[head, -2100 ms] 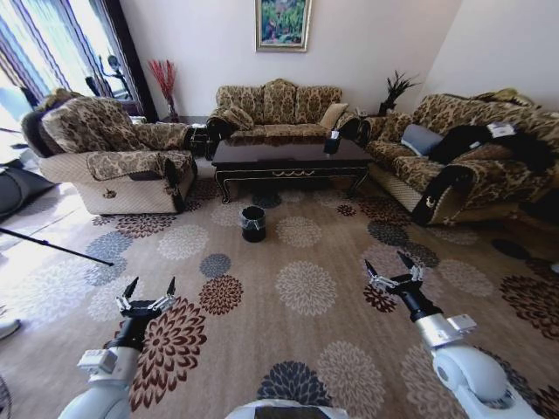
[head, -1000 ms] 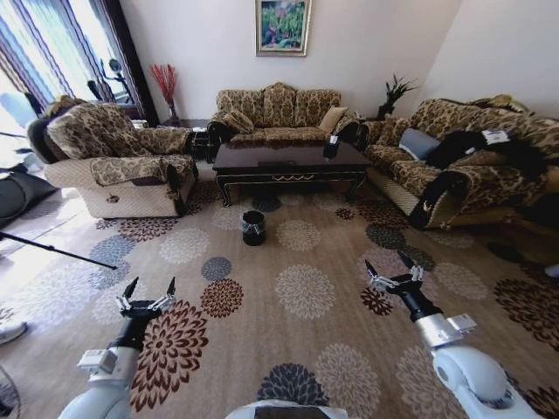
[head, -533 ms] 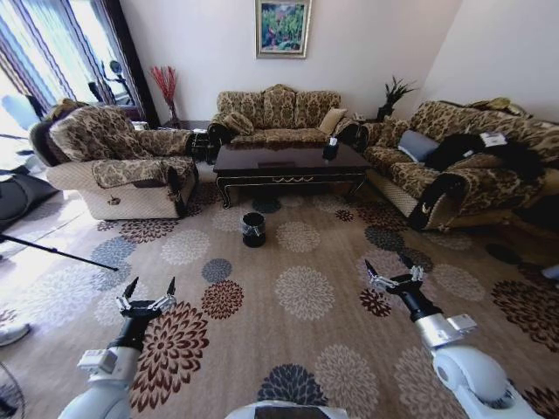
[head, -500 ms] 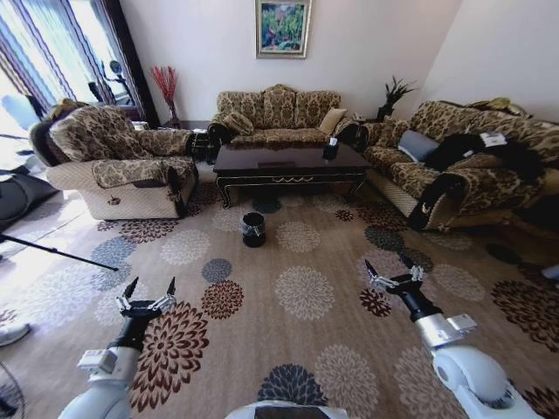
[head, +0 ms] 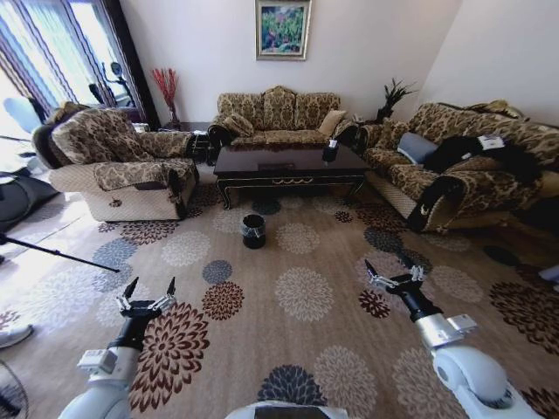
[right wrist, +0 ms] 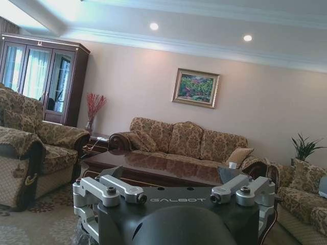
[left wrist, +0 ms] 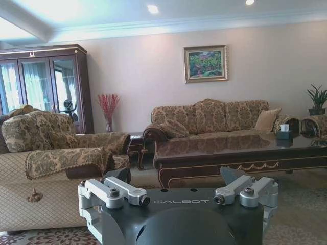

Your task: Move to the front of the table and pick up the trash from the floor, then place it into the trash bin.

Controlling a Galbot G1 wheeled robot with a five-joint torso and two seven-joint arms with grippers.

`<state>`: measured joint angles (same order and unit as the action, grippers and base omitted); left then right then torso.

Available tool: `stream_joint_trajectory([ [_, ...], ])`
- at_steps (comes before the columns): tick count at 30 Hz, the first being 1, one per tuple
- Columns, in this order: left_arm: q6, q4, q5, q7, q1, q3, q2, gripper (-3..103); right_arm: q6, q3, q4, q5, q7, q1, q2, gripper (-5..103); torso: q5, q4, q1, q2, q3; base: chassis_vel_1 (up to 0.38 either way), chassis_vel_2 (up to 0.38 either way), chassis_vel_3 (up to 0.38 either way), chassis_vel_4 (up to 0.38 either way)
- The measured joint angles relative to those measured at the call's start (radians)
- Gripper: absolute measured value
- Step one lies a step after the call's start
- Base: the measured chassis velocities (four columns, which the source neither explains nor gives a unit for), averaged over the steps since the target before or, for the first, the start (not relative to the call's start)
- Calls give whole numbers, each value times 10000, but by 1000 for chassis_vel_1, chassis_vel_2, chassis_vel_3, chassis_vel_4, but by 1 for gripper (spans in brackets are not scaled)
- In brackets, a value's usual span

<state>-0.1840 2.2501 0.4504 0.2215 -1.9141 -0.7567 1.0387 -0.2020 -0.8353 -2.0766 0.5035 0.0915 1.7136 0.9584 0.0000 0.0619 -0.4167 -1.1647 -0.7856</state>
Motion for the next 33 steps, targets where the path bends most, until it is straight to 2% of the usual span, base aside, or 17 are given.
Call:
stream_joint_trajectory([
  [33,0,0,0,0,0,0,0,100,0,0,0,0,0,0,0,100,0,0,50,110,61,0,0,0,0],
])
